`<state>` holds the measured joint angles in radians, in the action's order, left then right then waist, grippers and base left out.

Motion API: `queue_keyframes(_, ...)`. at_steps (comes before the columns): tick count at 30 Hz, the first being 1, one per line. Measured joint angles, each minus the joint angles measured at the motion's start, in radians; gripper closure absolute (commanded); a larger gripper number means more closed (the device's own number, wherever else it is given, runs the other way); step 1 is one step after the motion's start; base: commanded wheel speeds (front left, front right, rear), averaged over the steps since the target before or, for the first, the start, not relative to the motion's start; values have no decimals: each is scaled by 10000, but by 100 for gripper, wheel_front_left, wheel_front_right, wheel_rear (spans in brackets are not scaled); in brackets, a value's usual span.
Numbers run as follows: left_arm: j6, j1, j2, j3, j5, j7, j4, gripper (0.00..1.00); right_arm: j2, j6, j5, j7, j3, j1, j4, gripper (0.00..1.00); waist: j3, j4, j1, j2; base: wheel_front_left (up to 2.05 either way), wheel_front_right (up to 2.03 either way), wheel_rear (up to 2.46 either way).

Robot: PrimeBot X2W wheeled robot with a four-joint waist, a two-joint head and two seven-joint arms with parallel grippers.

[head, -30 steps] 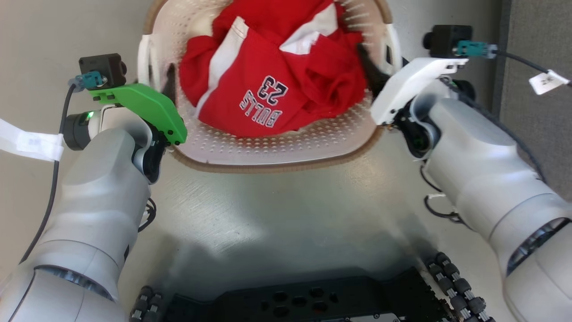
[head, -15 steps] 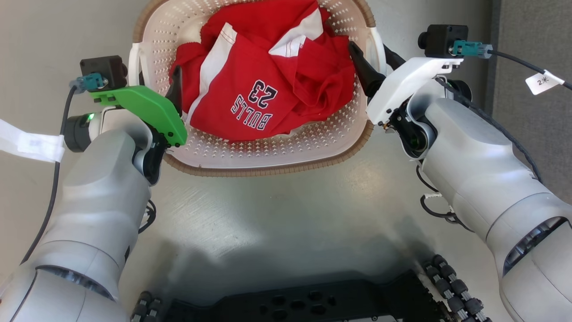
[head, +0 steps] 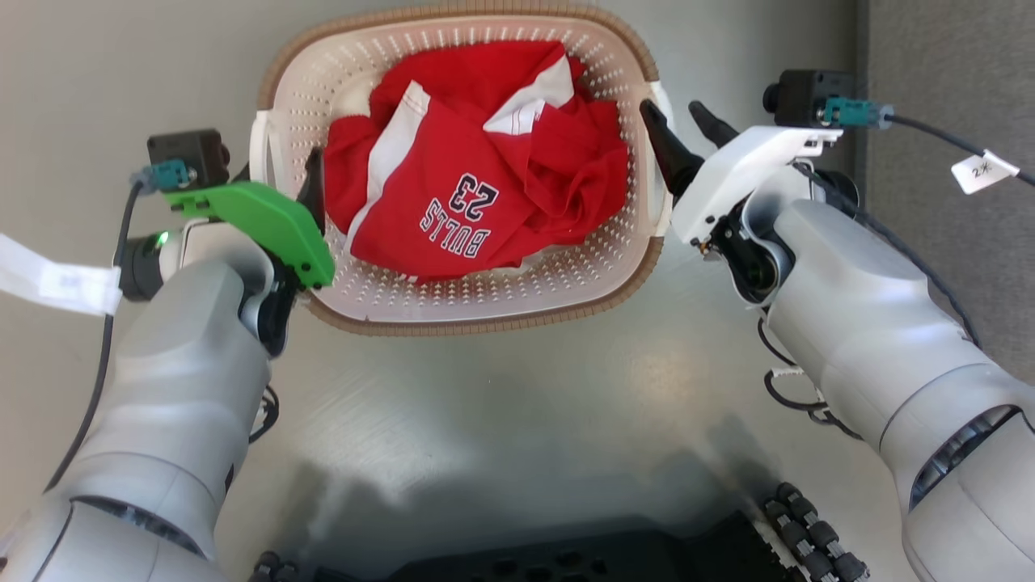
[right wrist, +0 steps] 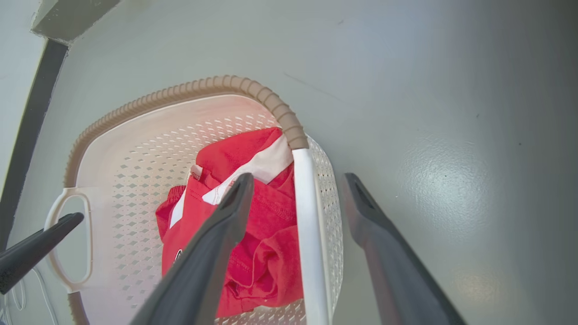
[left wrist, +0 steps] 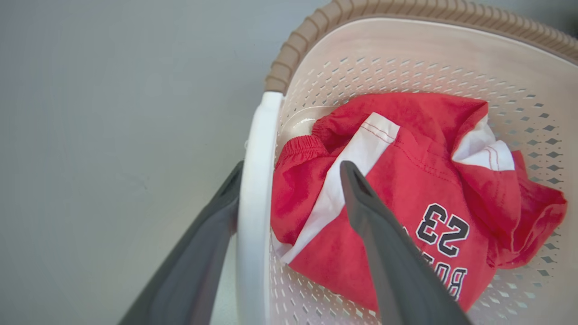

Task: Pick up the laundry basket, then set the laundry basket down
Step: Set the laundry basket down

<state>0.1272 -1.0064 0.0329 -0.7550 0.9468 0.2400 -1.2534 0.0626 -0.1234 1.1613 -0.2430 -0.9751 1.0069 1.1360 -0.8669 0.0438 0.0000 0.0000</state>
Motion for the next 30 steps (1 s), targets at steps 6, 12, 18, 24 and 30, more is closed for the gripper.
queue_keyframes(6, 2, 367, 127, -165, -17, 15, -21, 0, -4, 0, 15, -35, -36, -239, -54, 0, 505, 49, 0, 0, 0, 0, 0)
queue_keyframes(12, 2, 710, 182, -194, -190, 77, -23, 0, -4, 0, 15, -44, -96, -591, -94, 0, 1134, 108, 0, 0, 0, 0, 0)
queue_keyframes(18, 2, 1102, 194, -201, -190, 88, 38, 0, -8, 0, -4, -59, -107, -939, -157, 0, 1878, 141, 0, 0, 0, 0, 0)
queue_keyframes(24, 2, 1425, 240, -125, -194, 88, 493, 0, 50, 0, -127, -61, 63, -1080, -449, 0, 2672, 155, -1, 0, 0, 0, 0)
queue_keyframes(30, 2, 1831, 414, 123, -276, 90, 1074, 0, 286, 0, -387, -69, 276, -1527, -694, 0, 3479, 164, -1, 0, 0, 0, 0)
